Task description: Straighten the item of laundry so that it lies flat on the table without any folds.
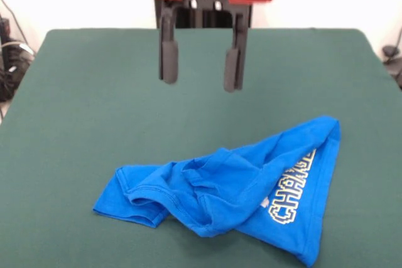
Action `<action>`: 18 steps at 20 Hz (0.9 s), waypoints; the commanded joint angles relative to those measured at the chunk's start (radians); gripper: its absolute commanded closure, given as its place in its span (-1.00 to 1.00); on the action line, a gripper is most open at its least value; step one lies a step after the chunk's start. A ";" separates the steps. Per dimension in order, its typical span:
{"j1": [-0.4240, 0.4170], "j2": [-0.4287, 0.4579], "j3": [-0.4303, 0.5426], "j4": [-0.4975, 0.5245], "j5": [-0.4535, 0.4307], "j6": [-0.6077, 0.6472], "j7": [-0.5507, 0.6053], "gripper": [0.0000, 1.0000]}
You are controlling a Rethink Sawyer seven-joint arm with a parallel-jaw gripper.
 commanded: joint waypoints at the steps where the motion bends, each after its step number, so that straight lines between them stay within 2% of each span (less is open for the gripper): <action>1: 0.019 0.067 0.022 0.177 -0.043 0.063 -0.131 -1.00; 8: 0.014 0.125 0.031 0.188 -0.069 0.007 -0.132 -1.00; 18: 0.003 0.156 0.041 0.210 -0.086 -0.038 -0.121 -1.00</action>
